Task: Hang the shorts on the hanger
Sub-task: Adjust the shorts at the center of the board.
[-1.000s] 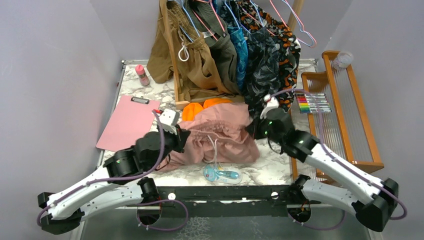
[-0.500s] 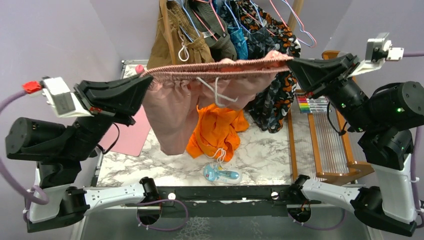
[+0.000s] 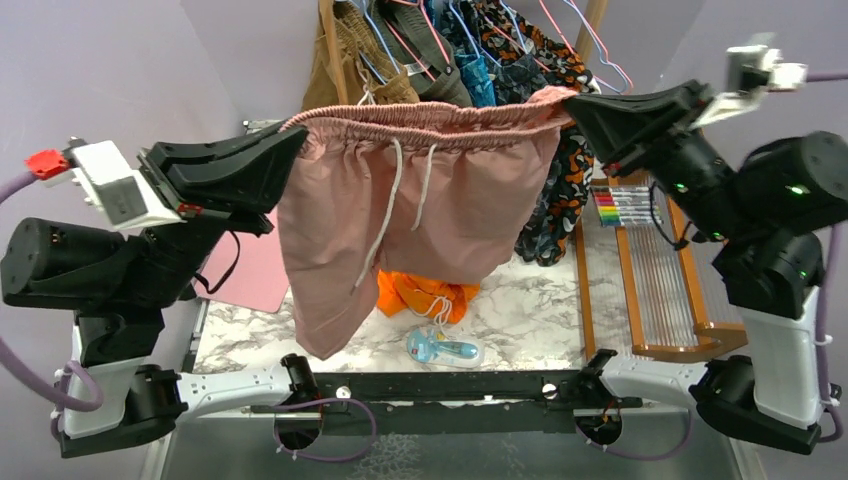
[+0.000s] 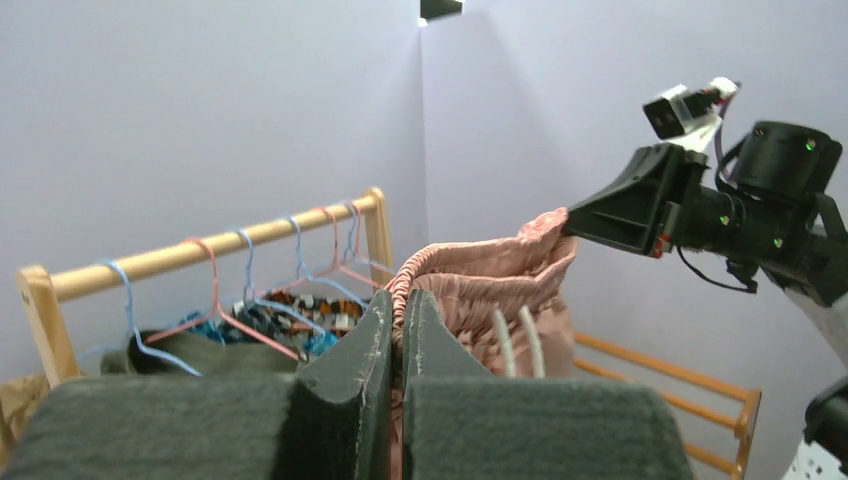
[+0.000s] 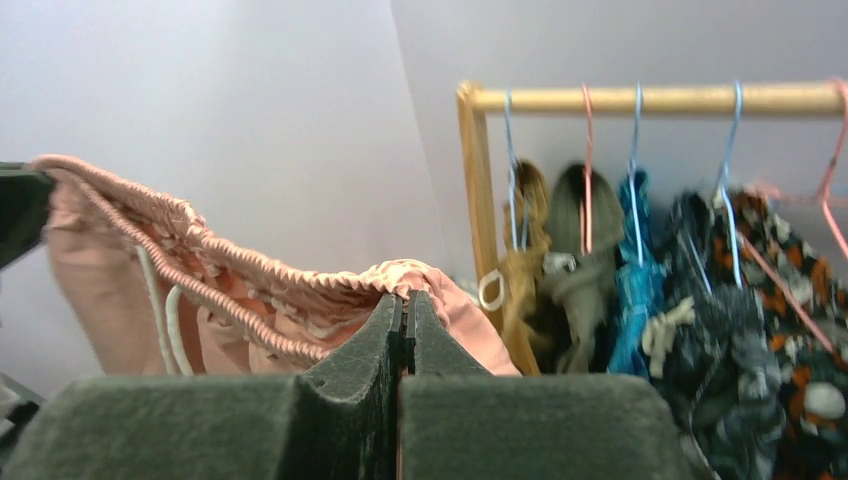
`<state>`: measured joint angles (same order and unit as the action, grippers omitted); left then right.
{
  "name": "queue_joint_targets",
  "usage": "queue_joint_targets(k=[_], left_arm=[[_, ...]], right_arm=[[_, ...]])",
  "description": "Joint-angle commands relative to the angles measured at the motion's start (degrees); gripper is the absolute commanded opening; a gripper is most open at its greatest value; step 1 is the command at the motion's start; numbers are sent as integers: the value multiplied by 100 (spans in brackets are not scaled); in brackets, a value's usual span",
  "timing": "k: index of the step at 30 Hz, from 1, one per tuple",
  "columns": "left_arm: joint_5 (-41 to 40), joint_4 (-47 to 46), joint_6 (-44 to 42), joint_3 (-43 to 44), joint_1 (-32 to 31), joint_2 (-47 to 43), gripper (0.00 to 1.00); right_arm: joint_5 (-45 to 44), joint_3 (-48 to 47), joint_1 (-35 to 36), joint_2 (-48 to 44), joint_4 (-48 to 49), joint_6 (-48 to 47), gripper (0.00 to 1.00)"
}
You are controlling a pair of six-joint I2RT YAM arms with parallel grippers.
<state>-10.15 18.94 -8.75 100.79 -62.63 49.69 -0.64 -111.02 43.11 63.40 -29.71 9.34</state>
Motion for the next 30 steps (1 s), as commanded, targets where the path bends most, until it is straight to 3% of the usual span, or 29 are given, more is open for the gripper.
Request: queue_joint_targets(k=[1,10,20,24,30], left_arm=[[267,-469,-318,163,14,155,0],[-184,-646,216,-2191,14,-929,0],[-2299,-700,95,-3742,14,-191,0],[-2661,-852,29,-3709,73,85,0],[-2877,-987,-924,-2001,207,757,0]], right_arm=[[380,-267,-13,-148,397,59,1],[-187,1535,-14,-811,277,22,1],[-1511,4089,-27,-522,1206,630,1],[-1805,4124,-22,-304,1424,579,1],[-1897,2628,-23,139,1482,74,1]])
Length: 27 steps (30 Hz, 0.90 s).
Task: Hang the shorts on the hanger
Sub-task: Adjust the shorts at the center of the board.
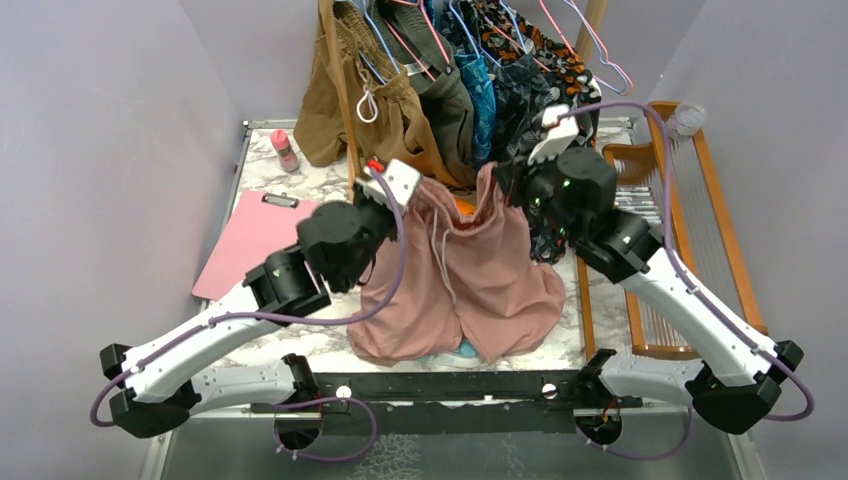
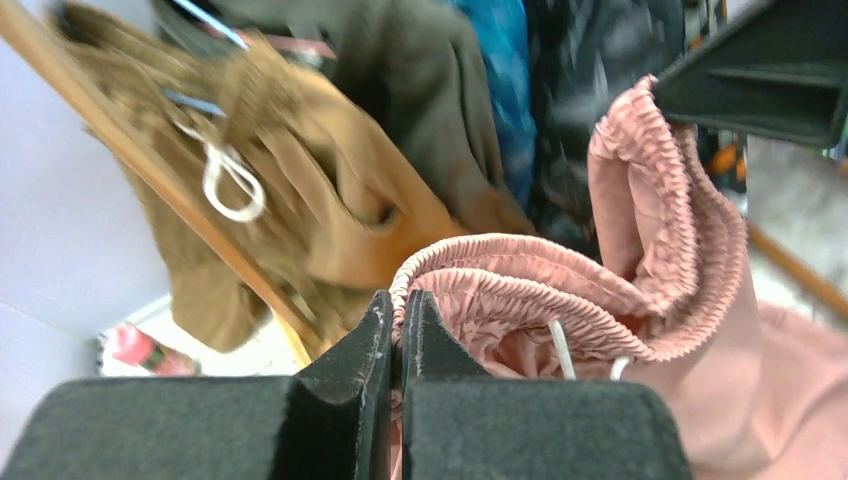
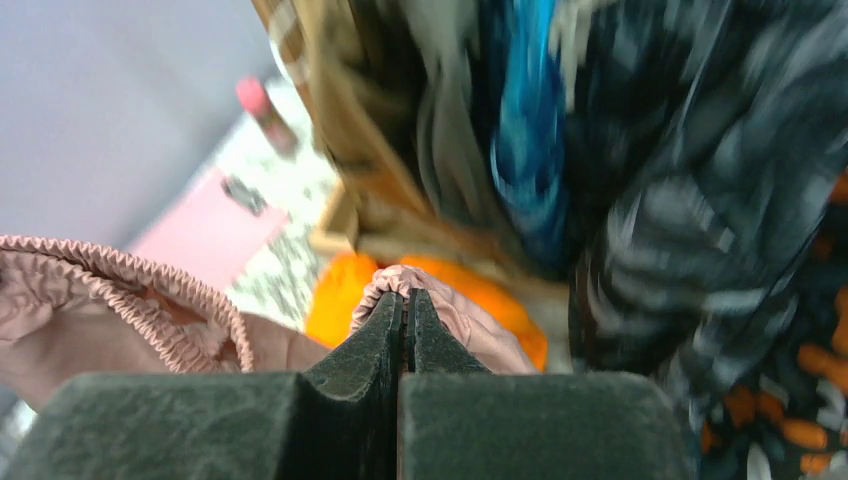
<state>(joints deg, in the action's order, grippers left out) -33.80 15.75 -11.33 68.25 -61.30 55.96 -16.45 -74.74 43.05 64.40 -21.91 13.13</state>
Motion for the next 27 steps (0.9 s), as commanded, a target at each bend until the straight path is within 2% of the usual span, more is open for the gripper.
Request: queue_joint_targets(k=[1,4,8,12,16,19,21,27], left_arm=[[-540,-695,-751,1400,74,170,0],[-578,-829,-719,1161,76,-11,0],[-662,-927,-240,-452,82,-510,0],[-680,-787,622,-1687,206,-906,0],[-104,-755,1496,-2313,492,-1062,0],[328,-808,1672,-2249,785,-893,0],[635,-835,1571,-1869,1056,-651,0],[920,-707,692,485,1544,351,0]], right_arm=[[-316,-1112,-18,53,698,-336,1],[-364,-714,-20,-69,688,-270,1],[-467,733,-17,-546,802,162,1],[-343,2012,-24,-978,887,604,1],[-114,2715,-16,-1177,896,948,1],[-33,2727,-16,-1154,938,970,1],[-52,2490,-20,-1046,974,814,1],[-94,928,-16,-747,986,278,1]])
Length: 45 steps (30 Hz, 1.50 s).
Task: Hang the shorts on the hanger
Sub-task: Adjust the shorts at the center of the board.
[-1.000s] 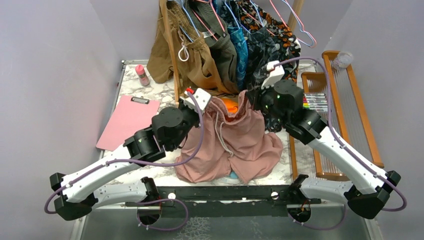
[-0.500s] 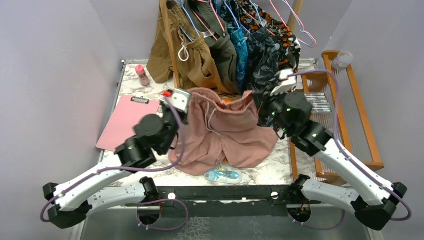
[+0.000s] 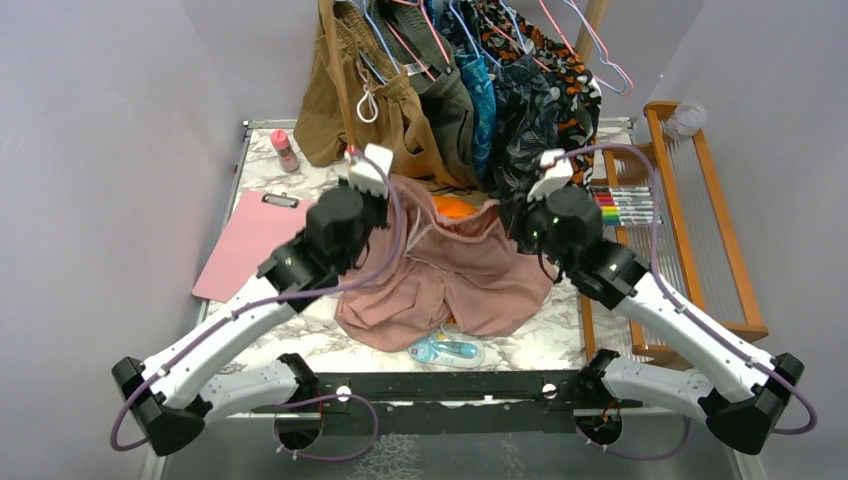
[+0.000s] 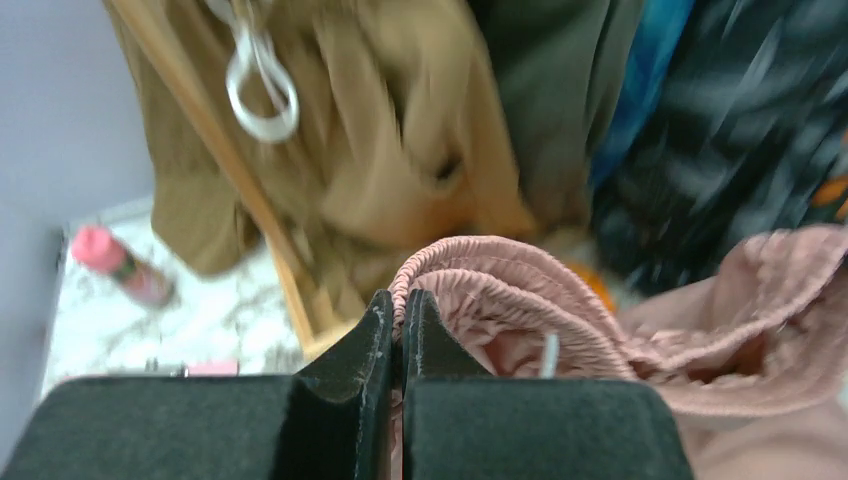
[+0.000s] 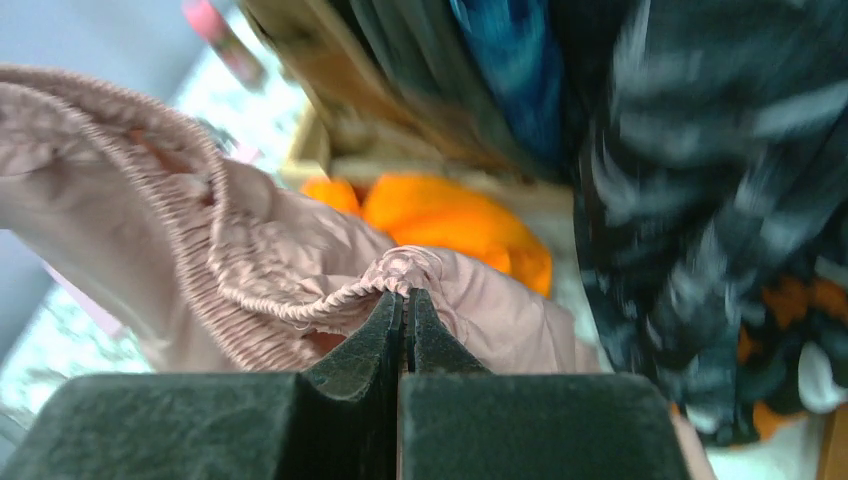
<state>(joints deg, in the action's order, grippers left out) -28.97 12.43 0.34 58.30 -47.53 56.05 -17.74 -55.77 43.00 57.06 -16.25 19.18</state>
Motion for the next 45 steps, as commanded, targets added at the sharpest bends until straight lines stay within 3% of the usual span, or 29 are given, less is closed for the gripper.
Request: queue_joint_targets(k=[1,3,5,11,16,20,30,35,39,45], left_arm=[[519,-393,-546,1751,166,397,0],[682,-445,-577,1888,167,369,0],[865,-606,-444,1446,165,125,0],[1303,-1011,694,-1338,165,-836,0],[1597,-1276,1882,-2608,168,-999,0],[1698,-932,2092,-2504,166,-884,1],[1692,441,2303,-1942,165,-1055,51],[1380,868,2138,-1565,165,-1223,65],[1197,955,2052,-1176,165,-867,69],[857,1567,2418,-354,171,375,66]], right_arm=[[103,-1085,-11,-51,501,-375,1],[236,-1038,-11,-148,689,-416,1],[305,-747,-11,-252,710,-315,1],[440,1174,-12,-539,937,476,1],[662,2032,-11,-586,1123,1012,1],[717,2205,-18,-601,1075,1105,1],[934,2279,-11,-707,744,1165,1],[1108,2246,-12,-801,480,1048,1],[1193,2279,-11,-847,250,995,1],[1260,2417,-13,-945,151,935,1]])
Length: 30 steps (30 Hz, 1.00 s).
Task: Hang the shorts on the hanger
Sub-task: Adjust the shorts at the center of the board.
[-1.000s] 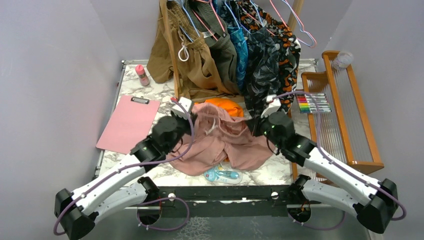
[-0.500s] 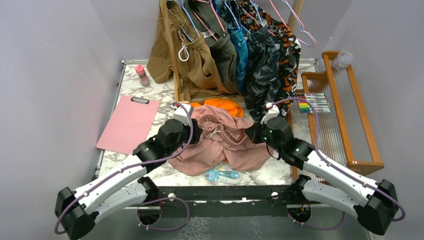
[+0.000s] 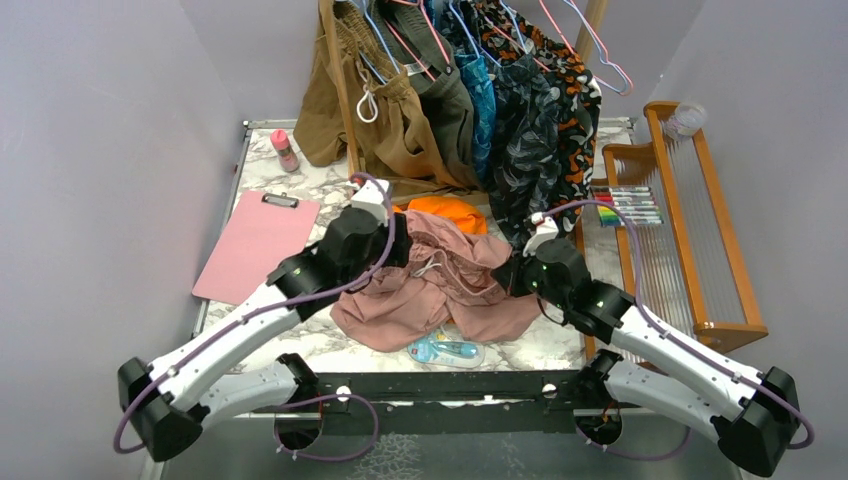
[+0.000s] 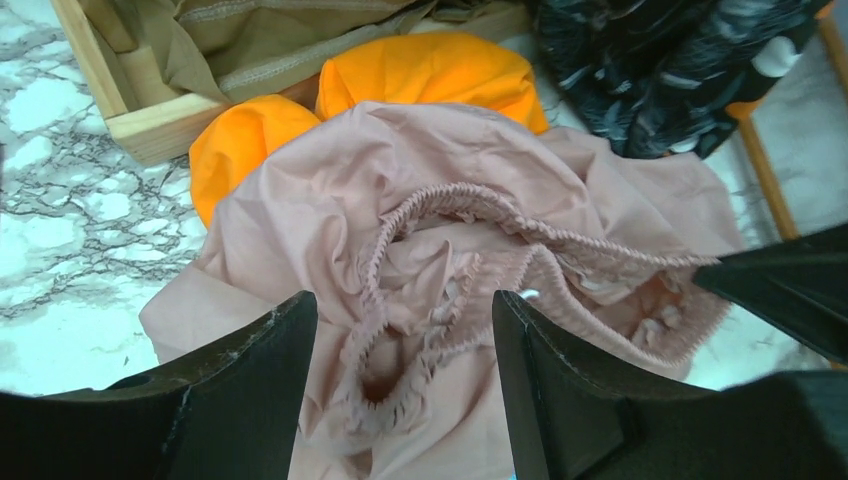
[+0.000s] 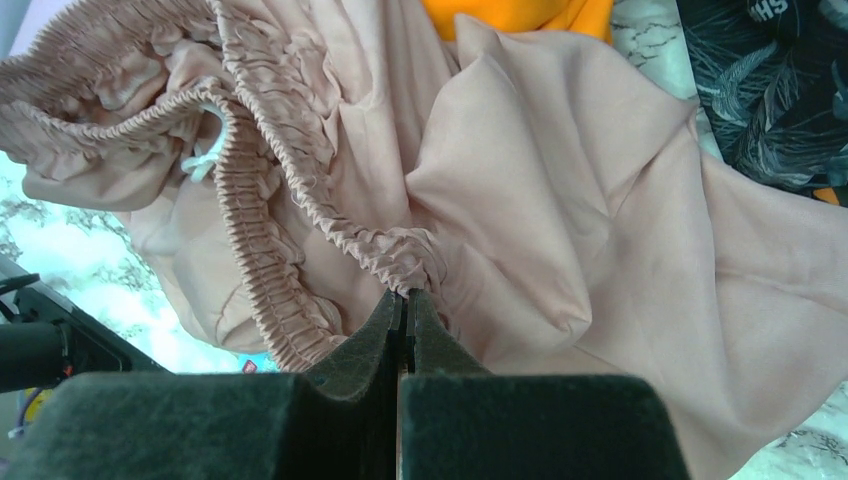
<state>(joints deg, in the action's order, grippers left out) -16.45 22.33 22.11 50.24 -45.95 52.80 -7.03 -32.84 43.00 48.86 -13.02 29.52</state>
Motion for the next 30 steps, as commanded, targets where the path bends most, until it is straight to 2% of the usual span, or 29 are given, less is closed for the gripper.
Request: queue_joint_targets(k=[1,4,13,19,23,27,28,30], left_arm=[[-446,700,301,548,14,929,64],[-445,923,393,653,16,1204,59],[-501,1219,456,365,25,1102,56],[-607,1223,423,117,40,1161,34],[-508,1160,383,33,43,1206,25],[-413,1054,295,65,43,1136,3],[-398,1005,229,123,43,1054,0],[-477,930,11,376,47,850,0]], right_arm=[[199,135,-16,-135,-175,-102,1],[244,138,-11,-131,-199,-103,1],[288,170,-16,-208,-226,-119,1],[246,164,-14,-335,-323,-124,1],[154,146,-11,-435,-401,-52,1],[70,-11,-11,-488,-421,-116,1],[25,-96,-11,-482,-414,-187,1],[-197,-447,-12,-427,-462,-416,1]])
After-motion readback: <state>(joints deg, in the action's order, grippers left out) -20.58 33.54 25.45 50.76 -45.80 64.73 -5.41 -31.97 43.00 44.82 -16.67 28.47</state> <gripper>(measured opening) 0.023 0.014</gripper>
